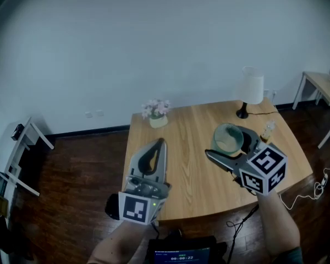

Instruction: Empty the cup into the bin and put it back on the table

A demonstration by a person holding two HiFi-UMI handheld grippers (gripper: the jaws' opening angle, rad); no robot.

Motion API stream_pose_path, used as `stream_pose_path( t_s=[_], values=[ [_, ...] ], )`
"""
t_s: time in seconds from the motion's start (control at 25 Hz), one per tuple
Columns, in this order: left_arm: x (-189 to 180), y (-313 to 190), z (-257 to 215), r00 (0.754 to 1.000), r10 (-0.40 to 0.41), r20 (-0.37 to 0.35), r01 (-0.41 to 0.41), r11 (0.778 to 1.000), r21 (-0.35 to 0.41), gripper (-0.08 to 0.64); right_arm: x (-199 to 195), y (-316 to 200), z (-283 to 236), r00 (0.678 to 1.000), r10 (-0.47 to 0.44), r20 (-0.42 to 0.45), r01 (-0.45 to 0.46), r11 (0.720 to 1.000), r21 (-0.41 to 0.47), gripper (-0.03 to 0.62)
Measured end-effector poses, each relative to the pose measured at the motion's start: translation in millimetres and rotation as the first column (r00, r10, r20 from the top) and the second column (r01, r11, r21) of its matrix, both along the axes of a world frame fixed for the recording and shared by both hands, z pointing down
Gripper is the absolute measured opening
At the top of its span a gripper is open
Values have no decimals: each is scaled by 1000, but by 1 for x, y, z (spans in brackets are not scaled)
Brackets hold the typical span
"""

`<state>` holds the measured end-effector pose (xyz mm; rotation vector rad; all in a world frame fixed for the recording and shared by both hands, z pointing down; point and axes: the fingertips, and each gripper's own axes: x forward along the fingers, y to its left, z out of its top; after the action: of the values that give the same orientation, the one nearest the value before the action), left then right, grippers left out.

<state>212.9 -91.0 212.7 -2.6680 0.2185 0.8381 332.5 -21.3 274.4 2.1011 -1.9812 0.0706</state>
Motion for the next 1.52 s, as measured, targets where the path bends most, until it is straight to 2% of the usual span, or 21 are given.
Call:
stream_pose_path(
  t_s=[0.16,0.4,0.56,0.72,0.92,1.12,1.28,1.52],
  values=[
    [37,-1,14,997,51,53,-48,997,-61,-9,29,11,12,997,74,11,-74,997,-24,388],
    [94,5,29,984,138,109,-127,987,-97,-9,74,21,40,984,167,54,-164,985,-59,388],
    [131,1,49,964,190,185,-164,975,-150,-8,96,23,51,973,216,74,-213,975,-57,388],
    [165,-4,79,935,224,274,-162,959,-231,-8,119,26,61,961,263,81,-258,964,-65,388],
    [205,2,117,889,242,389,-116,941,-319,-8,151,32,85,954,284,101,-274,957,-99,388],
    [240,0,151,859,212,466,-18,922,-386,-8,185,32,129,955,267,128,-246,956,-158,388],
    [274,-9,184,820,182,543,63,914,-401,-8,212,25,161,961,243,135,-214,956,-200,388],
    [306,-18,248,752,178,635,175,874,-453,-8,244,15,217,955,245,170,-196,946,-259,388]
  ],
)
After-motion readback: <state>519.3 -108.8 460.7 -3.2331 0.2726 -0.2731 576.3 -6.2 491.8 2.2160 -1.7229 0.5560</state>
